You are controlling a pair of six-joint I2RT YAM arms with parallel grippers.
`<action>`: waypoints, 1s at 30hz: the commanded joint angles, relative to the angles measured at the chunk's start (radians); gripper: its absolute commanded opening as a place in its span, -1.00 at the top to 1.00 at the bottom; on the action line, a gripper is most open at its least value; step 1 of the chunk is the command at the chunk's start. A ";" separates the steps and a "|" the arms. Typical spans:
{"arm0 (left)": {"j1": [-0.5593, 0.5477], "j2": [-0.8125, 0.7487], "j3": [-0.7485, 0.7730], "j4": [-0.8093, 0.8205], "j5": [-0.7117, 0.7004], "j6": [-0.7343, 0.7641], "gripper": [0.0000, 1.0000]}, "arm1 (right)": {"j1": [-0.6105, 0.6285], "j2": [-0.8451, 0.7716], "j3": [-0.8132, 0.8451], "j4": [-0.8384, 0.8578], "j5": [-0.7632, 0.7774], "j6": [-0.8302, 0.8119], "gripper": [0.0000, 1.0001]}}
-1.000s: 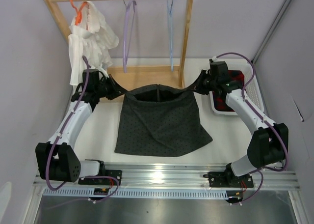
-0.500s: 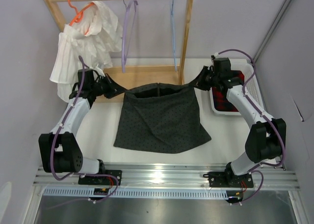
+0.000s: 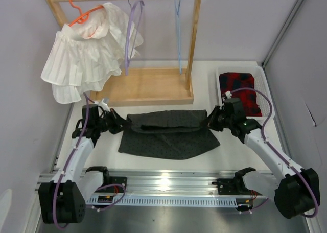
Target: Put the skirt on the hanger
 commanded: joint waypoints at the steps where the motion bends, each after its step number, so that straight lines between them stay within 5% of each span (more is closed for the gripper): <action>1: 0.007 -0.097 -0.055 -0.061 -0.036 -0.045 0.97 | 0.007 -0.086 -0.063 -0.045 0.055 0.036 1.00; 6: 0.007 -0.172 -0.074 -0.125 -0.076 -0.047 0.54 | 0.017 -0.120 -0.186 -0.058 0.049 0.033 1.00; 7: 0.006 -0.183 -0.068 -0.160 -0.082 -0.042 0.27 | 0.020 -0.122 -0.195 -0.058 0.047 0.033 0.97; 10: 0.006 -0.209 -0.062 -0.202 -0.094 -0.022 0.03 | 0.049 -0.142 -0.209 -0.067 0.069 0.036 0.56; 13: 0.006 -0.231 -0.043 -0.211 -0.102 -0.002 -0.03 | 0.066 -0.154 -0.198 -0.081 0.089 0.037 0.08; 17: 0.006 -0.191 -0.011 -0.187 -0.047 0.051 0.05 | 0.069 -0.165 -0.154 -0.104 0.084 0.034 -0.24; 26: -0.029 -0.165 0.217 -0.212 0.013 0.236 0.06 | 0.057 -0.195 0.015 -0.167 0.144 0.019 -0.38; 30: -0.074 -0.276 0.270 -0.129 -0.018 0.210 -0.02 | 0.043 -0.154 0.142 -0.145 0.155 0.000 -0.39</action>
